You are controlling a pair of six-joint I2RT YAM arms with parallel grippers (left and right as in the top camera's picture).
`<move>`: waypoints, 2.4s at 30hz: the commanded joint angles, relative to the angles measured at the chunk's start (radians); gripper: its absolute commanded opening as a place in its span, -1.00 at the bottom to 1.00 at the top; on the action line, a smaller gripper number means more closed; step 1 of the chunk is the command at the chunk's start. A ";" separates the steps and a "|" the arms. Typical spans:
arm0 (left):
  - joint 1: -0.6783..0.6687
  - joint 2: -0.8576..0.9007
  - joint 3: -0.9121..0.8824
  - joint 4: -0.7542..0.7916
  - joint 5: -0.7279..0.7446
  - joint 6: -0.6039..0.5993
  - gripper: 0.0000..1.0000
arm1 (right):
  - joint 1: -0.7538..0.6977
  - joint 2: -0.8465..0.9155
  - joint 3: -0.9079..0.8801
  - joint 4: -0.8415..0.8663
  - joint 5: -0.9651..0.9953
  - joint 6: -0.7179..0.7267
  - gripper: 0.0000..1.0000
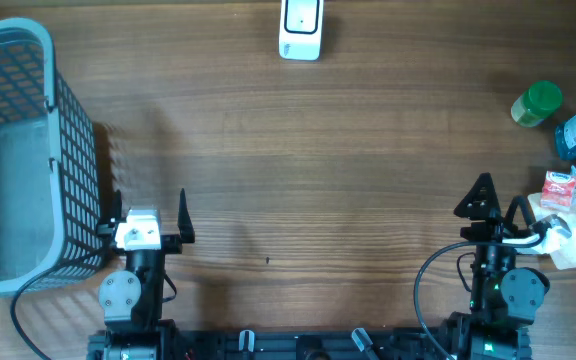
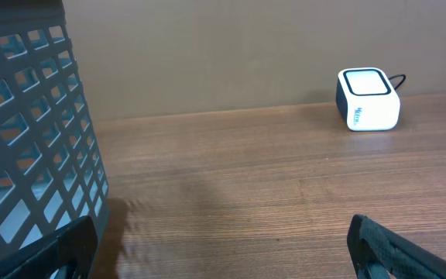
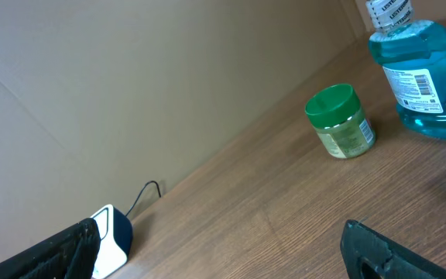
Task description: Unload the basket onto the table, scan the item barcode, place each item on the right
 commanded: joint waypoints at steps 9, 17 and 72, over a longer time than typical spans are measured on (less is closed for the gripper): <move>0.004 -0.002 -0.003 -0.001 -0.006 0.012 1.00 | -0.003 0.000 -0.003 0.005 0.020 0.004 1.00; 0.004 -0.002 -0.003 -0.001 -0.006 0.012 1.00 | -0.003 -0.013 -0.003 0.005 0.020 0.004 1.00; 0.004 -0.002 -0.003 -0.001 -0.006 0.012 1.00 | 0.186 -0.018 -0.005 -0.004 -0.096 -0.365 1.00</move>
